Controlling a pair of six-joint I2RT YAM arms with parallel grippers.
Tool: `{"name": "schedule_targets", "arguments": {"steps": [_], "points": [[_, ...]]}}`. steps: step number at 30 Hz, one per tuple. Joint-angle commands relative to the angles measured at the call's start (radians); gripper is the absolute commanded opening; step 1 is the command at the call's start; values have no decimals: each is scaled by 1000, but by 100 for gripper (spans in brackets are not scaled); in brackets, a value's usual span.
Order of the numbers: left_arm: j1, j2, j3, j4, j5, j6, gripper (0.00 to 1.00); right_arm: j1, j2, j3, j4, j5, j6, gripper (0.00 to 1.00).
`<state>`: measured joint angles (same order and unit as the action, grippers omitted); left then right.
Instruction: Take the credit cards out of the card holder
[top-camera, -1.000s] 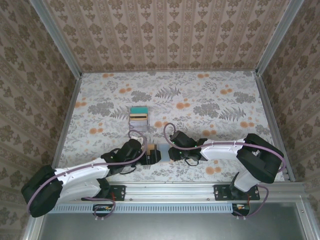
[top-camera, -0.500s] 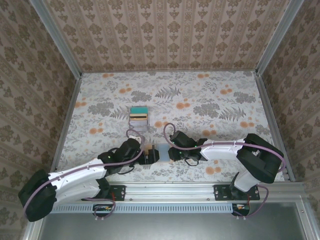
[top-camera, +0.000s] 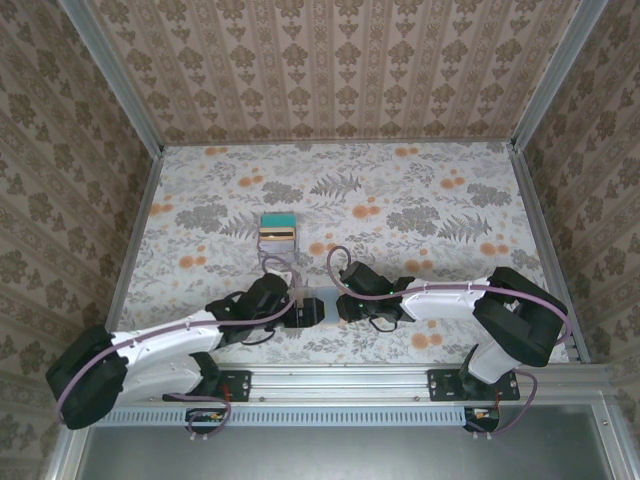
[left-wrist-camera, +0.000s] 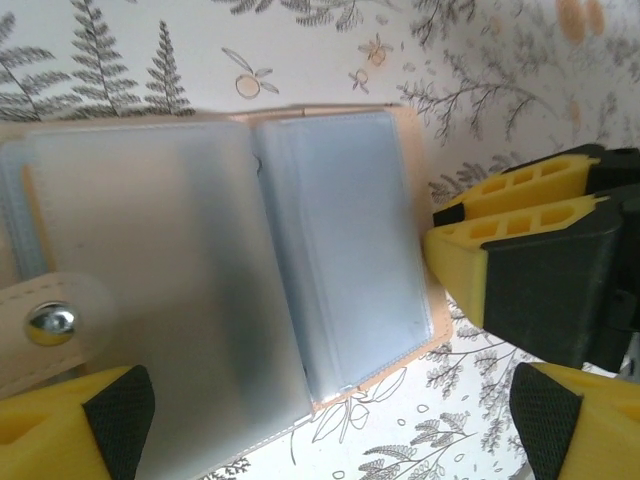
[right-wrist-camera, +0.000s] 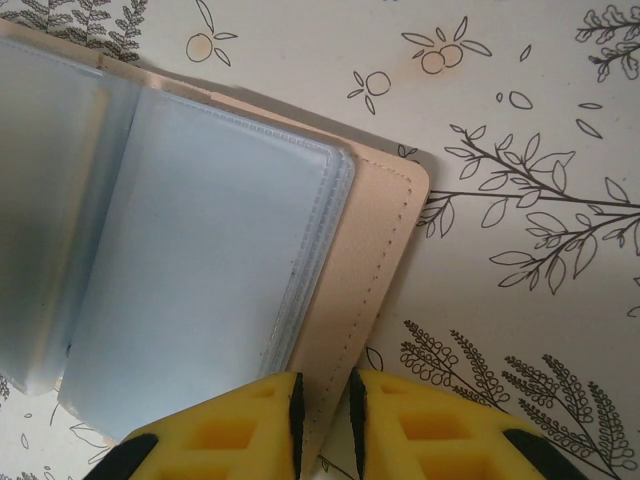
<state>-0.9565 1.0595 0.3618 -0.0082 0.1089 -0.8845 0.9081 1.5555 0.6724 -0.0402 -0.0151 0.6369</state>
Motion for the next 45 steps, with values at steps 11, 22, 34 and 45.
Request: {"name": "schedule_targets", "arguments": {"steps": [11, 22, 34, 45], "points": [[-10, -100, 43, -105, -100, 18, 97, 10, 8, -10, 1, -11, 12, 24], [-1, -45, 18, -82, -68, 3, 97, 10, 6, -7, -1, -11, 12, 24], [-8, -2, 29, -5, -27, 12, 93, 10, 6, -16, 4, -9, 17, 24], [-72, 139, 131, 127, 23, 40, 94, 8, -73, -54, 0, 65, 30, 24]]}}
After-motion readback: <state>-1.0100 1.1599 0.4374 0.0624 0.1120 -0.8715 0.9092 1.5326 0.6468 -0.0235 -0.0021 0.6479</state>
